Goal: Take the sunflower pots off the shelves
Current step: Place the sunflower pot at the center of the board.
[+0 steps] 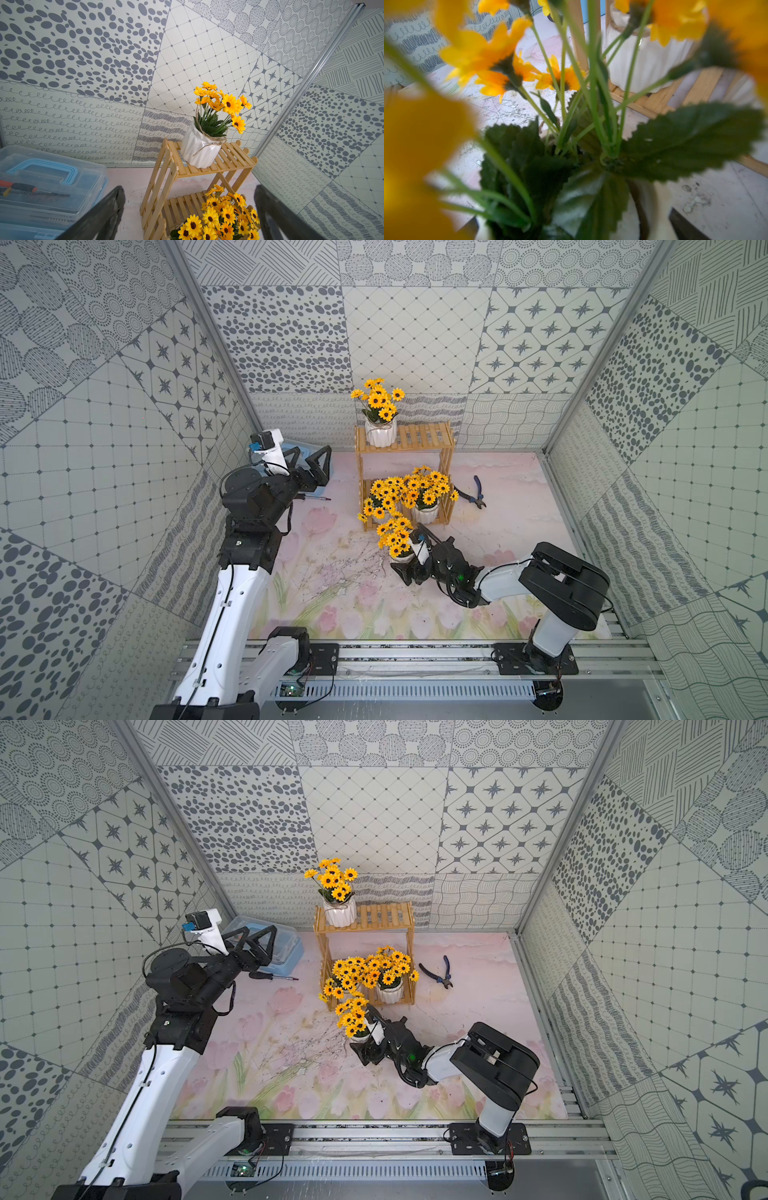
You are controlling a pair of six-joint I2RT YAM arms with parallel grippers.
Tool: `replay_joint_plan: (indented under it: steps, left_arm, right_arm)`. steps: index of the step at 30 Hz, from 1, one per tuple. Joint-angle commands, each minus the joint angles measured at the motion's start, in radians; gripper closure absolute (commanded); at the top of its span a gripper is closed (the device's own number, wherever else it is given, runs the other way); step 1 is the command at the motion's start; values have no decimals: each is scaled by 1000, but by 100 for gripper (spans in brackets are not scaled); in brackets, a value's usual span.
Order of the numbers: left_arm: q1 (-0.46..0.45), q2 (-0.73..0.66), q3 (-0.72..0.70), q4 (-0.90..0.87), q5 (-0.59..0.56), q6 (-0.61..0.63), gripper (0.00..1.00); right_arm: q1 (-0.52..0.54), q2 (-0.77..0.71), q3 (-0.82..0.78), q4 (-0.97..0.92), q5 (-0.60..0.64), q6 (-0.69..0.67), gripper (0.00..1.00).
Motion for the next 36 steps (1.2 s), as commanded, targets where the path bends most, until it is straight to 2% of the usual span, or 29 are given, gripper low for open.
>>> replay_joint_plan:
  steps: [1, 4, 9, 12, 19, 22, 26, 30, 36]
  left_arm:
    - [2, 3, 22, -3, 23, 24, 3]
    - [2, -1, 18, -1, 21, 23, 3]
    - [2, -17, 18, -8, 11, 31, 3]
    - [2, -22, 18, -9, 8, 34, 3]
    - [2, -23, 9, 6, 14, 28, 3]
    - [2, -27, 1, 12, 16, 26, 3]
    - [3, -33, -4, 11, 12, 31, 3]
    - [2, -35, -11, 17, 11, 25, 3]
    - [2, -35, -17, 15, 10, 18, 3]
  right_arm:
    - [14, 37, 7, 148, 49, -19, 100]
    - [29, 55, 9, 152, 64, -33, 100]
    - [53, 15, 66, -18, 58, -61, 100]
    - [60, -7, 99, -142, 67, -62, 91]
    - [60, -57, 86, -248, 67, -60, 84]
    - [60, -62, 91, -290, 43, -62, 74]
    - [60, -61, 98, -327, 26, -63, 66]
    - [60, -57, 111, -367, 11, -67, 48]
    - [60, -45, 130, -412, -6, -69, 33]
